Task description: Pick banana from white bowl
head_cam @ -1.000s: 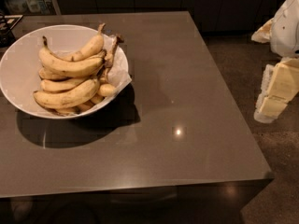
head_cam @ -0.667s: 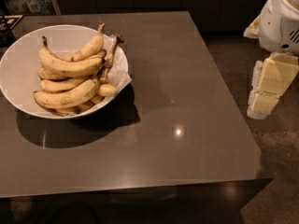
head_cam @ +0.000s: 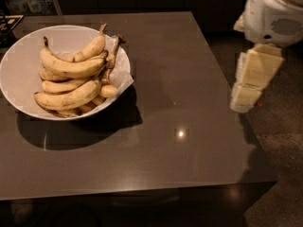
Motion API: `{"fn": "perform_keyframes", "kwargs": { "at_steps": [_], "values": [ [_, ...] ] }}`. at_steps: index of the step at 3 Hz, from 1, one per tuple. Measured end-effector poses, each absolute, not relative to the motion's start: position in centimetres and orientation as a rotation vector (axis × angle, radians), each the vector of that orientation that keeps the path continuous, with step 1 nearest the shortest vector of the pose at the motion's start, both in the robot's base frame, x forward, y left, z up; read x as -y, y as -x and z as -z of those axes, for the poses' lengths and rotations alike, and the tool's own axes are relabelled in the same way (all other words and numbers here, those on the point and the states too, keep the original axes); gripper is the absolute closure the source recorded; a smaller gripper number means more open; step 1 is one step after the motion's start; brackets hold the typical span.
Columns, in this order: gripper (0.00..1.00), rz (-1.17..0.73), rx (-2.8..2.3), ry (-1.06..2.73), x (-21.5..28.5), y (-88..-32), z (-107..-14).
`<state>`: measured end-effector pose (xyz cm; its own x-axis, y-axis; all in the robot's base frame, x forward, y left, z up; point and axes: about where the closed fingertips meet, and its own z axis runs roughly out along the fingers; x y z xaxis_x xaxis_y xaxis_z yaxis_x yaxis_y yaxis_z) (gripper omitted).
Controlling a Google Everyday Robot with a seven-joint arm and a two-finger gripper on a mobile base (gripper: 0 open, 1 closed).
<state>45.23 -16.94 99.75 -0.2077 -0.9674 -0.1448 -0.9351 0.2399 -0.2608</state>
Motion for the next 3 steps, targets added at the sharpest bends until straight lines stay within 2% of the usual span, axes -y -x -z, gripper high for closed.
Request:
{"fn": "perform_keyframes", "kwargs": {
  "at_steps": [2, 3],
  "values": [
    [0.00, 0.195, -2.150, 1.852, 8.5, -47.7, -102.9],
    [0.00, 0.205, -2.112, 1.829, 7.8, -48.1, -103.8]
  ]
}}
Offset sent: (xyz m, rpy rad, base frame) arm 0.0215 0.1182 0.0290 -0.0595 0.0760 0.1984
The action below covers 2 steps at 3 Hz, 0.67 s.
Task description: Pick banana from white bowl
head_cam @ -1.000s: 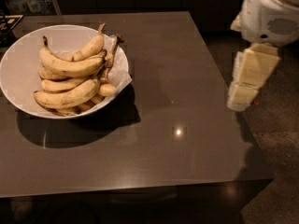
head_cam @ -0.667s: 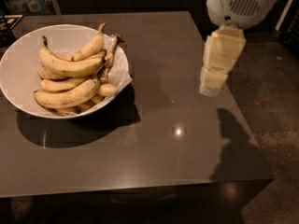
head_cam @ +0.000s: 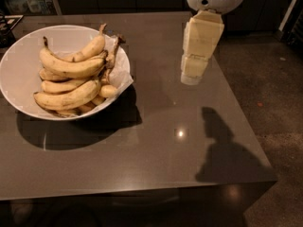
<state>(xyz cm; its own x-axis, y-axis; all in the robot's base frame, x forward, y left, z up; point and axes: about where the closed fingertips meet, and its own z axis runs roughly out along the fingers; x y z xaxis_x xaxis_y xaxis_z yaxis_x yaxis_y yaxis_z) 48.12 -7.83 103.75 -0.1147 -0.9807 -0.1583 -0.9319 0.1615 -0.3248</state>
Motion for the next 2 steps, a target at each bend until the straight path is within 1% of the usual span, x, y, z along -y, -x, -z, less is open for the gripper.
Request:
{"fn": "perform_keyframes", "kwargs": {
  "at_steps": [1, 2],
  "values": [
    [0.00, 0.192, -2.057, 1.832, 4.9, -48.3, -105.0],
    [0.00, 0.219, -2.018, 1.863, 0.5, -48.4, -105.6]
  ]
}}
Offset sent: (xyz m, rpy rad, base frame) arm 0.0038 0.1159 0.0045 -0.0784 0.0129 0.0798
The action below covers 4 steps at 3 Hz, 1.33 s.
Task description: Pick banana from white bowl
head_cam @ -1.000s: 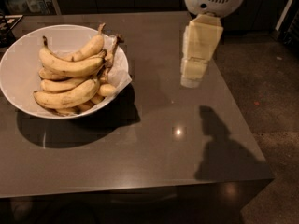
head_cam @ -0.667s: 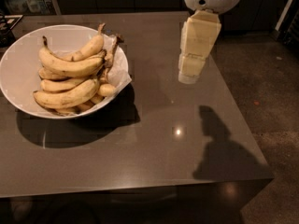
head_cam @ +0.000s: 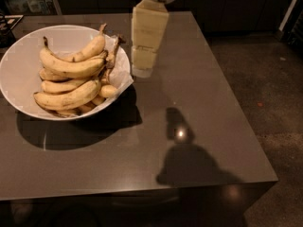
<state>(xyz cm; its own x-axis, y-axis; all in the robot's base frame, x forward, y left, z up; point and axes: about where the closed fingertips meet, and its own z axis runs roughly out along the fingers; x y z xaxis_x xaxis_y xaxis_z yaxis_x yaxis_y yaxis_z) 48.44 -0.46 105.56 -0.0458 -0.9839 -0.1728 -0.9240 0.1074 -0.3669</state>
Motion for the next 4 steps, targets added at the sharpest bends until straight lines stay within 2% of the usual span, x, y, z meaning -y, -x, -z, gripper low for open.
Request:
{"fn": "perform_keyframes", "kwargs": {
  "at_steps": [1, 2, 4],
  "values": [
    [0.00, 0.230, -1.920, 1.984, -4.2, -48.0, -105.1],
    [0.00, 0.231, -1.879, 1.957, -5.0, -48.0, -106.2],
    [0.00, 0.252, -1.828, 1.969, -11.4, -48.4, -105.8]
  ]
}}
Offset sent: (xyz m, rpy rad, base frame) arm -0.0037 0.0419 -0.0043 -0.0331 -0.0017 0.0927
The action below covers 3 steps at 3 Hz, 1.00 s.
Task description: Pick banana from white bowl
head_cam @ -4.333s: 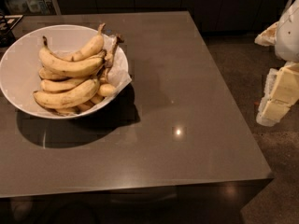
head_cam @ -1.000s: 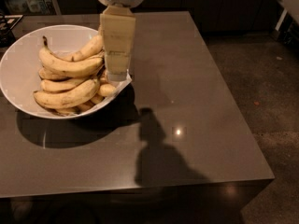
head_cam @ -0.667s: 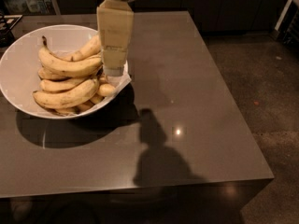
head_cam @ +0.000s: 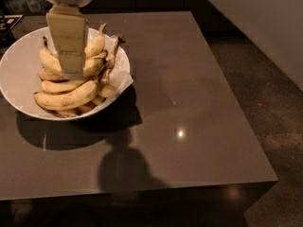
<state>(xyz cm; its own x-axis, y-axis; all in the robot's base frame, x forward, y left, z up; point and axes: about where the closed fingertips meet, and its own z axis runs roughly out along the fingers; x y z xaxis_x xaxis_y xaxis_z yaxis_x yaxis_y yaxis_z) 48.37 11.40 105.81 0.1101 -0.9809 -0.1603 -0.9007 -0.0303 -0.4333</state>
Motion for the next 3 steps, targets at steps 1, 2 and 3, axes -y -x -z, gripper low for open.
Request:
{"fn": "perform_keyframes", "kwargs": {
  "at_steps": [1, 2, 3],
  "values": [
    [0.00, 0.220, -1.826, 2.010, -14.1, -49.1, -104.5],
    [0.04, 0.164, -1.885, 2.011, -15.1, -50.8, -102.6],
    [0.13, 0.096, -1.933, 2.032, -16.2, -51.8, -100.3]
  ]
}}
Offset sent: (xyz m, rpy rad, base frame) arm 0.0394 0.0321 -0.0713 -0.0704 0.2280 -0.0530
